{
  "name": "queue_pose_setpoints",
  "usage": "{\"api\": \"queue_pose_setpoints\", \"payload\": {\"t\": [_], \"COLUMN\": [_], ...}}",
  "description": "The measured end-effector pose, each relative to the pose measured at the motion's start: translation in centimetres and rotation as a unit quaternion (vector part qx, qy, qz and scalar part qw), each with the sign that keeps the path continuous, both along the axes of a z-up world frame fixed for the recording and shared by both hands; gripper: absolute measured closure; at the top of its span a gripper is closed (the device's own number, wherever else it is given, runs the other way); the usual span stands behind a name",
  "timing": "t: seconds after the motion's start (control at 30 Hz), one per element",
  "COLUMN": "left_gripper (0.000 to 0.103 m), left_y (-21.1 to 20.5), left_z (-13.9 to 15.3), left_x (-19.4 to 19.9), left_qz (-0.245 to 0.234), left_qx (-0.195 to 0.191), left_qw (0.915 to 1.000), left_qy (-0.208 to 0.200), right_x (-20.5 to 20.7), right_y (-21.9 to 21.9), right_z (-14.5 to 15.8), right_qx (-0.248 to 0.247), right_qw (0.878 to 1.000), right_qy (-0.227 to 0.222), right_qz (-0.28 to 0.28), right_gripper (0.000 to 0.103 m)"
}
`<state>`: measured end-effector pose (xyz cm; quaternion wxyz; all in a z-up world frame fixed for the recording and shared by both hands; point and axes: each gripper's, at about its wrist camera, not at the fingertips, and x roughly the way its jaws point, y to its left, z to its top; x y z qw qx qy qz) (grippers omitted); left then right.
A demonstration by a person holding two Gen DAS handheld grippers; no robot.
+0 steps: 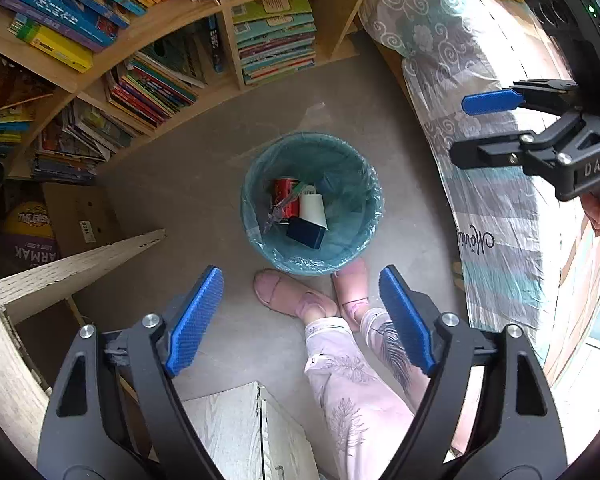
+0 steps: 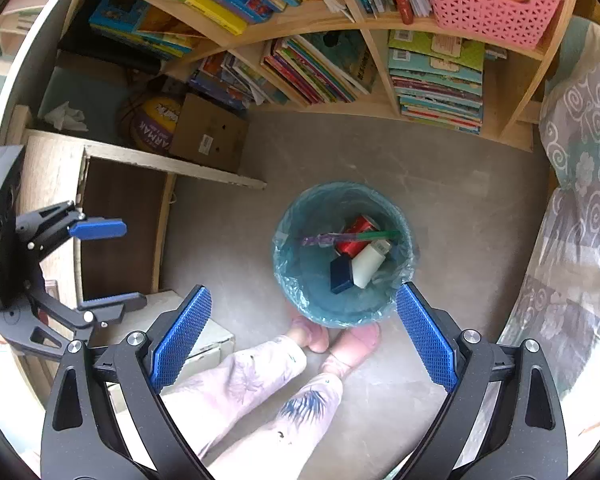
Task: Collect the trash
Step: 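Return both tools from the bin to the desk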
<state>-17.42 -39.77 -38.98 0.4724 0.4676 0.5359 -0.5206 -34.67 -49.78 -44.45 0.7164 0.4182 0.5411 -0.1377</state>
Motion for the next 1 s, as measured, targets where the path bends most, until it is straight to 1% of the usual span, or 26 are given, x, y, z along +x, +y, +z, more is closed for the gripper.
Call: {"api": "queue_pose_setpoints", "payload": {"t": [0.13, 0.23, 0.3, 0.37, 0.53, 0.6, 0.73, 0.83, 1.0], "left_gripper": [0.017, 0.014, 0.011, 0.011, 0.01, 0.007, 0.007, 0.007, 0.007], "left_y": [-0.1, -0.1, 0.0, 0.2, 1.1, 1.7, 3.0, 4.0, 5.7], "left_z": [1.7, 3.7, 5.7, 7.6, 12.3, 14.2, 17.1, 18.8, 21.9], "left_x": [0.4, 0.8, 1.0, 1.3, 2.8, 3.5, 5.5, 7.0, 9.0], "left_qz": [0.011, 0.018, 0.024, 0.031, 0.058, 0.069, 0.097, 0.122, 0.158], "left_qx": [-0.012, -0.026, -0.041, -0.061, -0.093, -0.109, -0.124, -0.135, -0.154], "left_qw": [0.9998, 0.9994, 0.9987, 0.9972, 0.9934, 0.9908, 0.9858, 0.9811, 0.97], "left_qy": [-0.008, -0.015, -0.019, -0.031, -0.034, -0.041, -0.058, -0.067, -0.102], "right_x": [0.2, 0.6, 1.0, 1.6, 4.1, 5.5, 8.7, 10.9, 14.1], "right_y": [0.1, 0.2, 0.1, 0.0, 0.0, 0.0, 0.0, 0.1, 0.6], "right_z": [1.9, 4.0, 5.6, 7.3, 12.3, 14.4, 18.0, 20.2, 22.9], "right_qx": [-0.014, -0.028, -0.036, -0.042, -0.058, -0.068, -0.086, -0.097, -0.107], "right_qw": [1.0, 0.999, 0.998, 0.997, 0.991, 0.987, 0.979, 0.972, 0.964], "right_qy": [-0.004, -0.01, -0.019, -0.032, -0.079, -0.098, -0.128, -0.147, -0.169], "right_qz": [0.009, 0.024, 0.038, 0.053, 0.093, 0.11, 0.136, 0.153, 0.178], "right_gripper": [0.01, 0.01, 0.01, 0.01, 0.01, 0.01, 0.01, 0.01, 0.01]}}
